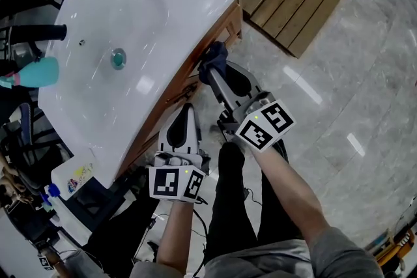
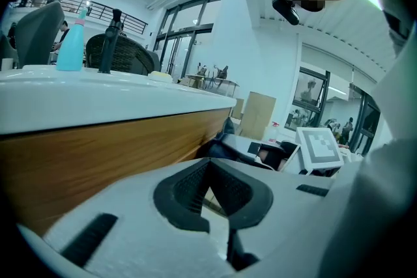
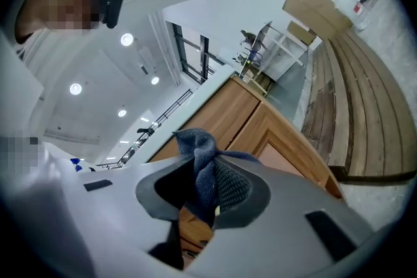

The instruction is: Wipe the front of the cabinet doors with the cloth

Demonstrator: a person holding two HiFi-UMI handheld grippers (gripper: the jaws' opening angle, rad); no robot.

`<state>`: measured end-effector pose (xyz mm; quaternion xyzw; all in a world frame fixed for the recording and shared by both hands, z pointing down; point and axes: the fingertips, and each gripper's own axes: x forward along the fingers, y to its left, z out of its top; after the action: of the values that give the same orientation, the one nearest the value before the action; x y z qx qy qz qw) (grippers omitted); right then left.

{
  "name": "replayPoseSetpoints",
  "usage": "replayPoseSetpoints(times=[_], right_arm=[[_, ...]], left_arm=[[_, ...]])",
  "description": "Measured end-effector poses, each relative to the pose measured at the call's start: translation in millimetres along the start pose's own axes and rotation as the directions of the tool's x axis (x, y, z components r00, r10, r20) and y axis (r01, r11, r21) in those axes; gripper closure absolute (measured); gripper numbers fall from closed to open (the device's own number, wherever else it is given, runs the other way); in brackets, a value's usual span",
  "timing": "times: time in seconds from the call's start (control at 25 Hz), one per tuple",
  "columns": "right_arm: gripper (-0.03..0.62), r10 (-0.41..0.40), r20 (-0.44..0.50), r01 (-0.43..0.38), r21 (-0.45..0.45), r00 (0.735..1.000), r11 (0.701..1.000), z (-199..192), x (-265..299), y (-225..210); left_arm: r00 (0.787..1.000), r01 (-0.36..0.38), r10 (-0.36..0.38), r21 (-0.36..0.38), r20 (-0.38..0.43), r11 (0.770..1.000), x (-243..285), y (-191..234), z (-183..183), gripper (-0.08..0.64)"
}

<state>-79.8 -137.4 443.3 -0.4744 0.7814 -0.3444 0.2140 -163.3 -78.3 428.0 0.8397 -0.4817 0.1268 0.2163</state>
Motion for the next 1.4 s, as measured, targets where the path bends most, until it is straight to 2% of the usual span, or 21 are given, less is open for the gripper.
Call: replayPoseSetpoints(times=[0.32,0.56,0.88,1.08,1.4], right_arm=[[0.512,-0.012,0.033,0.008,0.103,0.999,0.995,-13.1,20.0,-7.7],[0.512,-0.044,0.065,0.03,0.211,0.997,0.977,-24.3,19.2,-23.3],[0.512,-0.106,0.069,0.086,0.246,0.992,0.966,-37.7,21.1,-40.9],[0.512,-0.158,0.027,0.144,0.279,0.987,0.949,-53.7,25.4,-57.3],[0.511,-0.152,0.037,0.135,0.291,0.988,0.947,-60.2,29.1,-68.1]], left_arm=[[1.0,-0.007,0.007,-0.013,-0.008,1.0,-9.2,10.7,-6.9,0.552],[1.0,-0.003,0.003,-0.018,-0.011,1.0,-6.6,14.9,-9.4,0.552],[0.999,0.031,-0.032,-0.005,-0.032,0.999,1.6,14.4,-15.1,0.552],[0.998,0.038,-0.038,-0.006,-0.044,0.999,3.2,16.6,-18.8,0.552],[0.997,0.052,-0.052,-0.01,-0.064,0.999,9.4,16.5,-28.0,0.552]])
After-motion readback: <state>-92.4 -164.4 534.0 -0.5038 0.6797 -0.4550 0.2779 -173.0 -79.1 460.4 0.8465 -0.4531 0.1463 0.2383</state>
